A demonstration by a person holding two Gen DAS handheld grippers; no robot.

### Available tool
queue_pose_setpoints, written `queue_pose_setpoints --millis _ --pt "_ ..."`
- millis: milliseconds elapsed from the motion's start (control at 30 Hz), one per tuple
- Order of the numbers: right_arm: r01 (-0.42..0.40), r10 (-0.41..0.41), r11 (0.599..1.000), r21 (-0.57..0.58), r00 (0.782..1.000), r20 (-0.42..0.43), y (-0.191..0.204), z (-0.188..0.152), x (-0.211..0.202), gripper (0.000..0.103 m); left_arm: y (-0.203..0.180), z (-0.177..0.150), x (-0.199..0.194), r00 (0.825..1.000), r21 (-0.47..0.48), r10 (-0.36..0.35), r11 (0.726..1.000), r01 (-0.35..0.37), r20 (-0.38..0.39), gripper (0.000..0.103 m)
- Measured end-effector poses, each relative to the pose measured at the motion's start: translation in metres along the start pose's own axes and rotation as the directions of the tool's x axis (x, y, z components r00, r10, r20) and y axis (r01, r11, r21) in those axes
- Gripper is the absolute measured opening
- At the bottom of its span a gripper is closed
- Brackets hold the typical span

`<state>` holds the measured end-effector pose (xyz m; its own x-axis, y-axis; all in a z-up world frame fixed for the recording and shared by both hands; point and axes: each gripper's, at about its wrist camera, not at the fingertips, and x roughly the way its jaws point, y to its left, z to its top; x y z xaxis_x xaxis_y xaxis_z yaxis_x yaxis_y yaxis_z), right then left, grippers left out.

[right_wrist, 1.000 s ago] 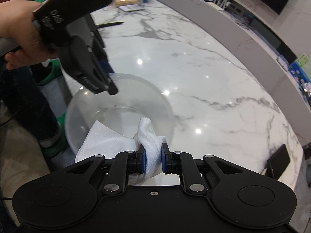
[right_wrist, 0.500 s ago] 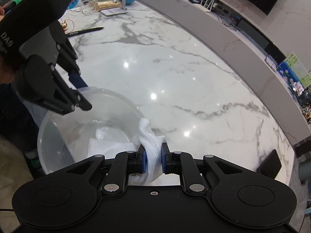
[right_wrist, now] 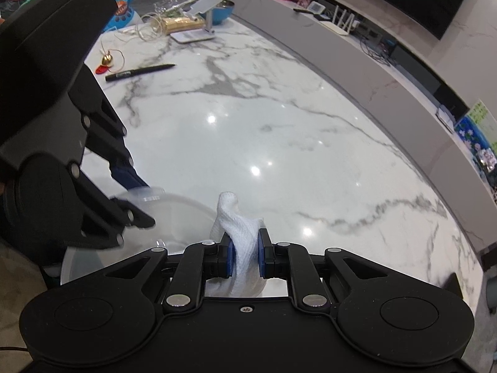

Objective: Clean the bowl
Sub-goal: 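Lift the cloth up the inner wall to the rim with the right gripper, then rub the cloth along the inner wall below the rim with the right gripper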

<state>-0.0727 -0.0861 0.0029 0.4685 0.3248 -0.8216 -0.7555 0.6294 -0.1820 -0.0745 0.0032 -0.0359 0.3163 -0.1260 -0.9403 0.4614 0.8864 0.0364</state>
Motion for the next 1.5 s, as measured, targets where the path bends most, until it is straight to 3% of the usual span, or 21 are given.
queue_pose_setpoints --millis 633,1167,1500 --pt "-0.004 0.004 1.000 -0.018 1.000 0.002 0.003 0.006 0.005 0.012 -0.002 -0.002 -0.001 1.000 -0.006 -0.006 1.000 0.006 0.004 0.022" --pt "0.040 -0.039 0.999 0.008 0.998 -0.056 -0.007 -0.033 -0.018 0.012 -0.006 -0.003 -0.002 1.000 -0.004 0.002 1.000 -0.002 0.004 0.022" --pt "0.035 -0.036 0.999 -0.003 0.997 -0.069 -0.005 -0.041 -0.026 0.012 -0.005 -0.002 -0.001 1.000 -0.003 0.007 1.000 -0.007 0.002 0.022"
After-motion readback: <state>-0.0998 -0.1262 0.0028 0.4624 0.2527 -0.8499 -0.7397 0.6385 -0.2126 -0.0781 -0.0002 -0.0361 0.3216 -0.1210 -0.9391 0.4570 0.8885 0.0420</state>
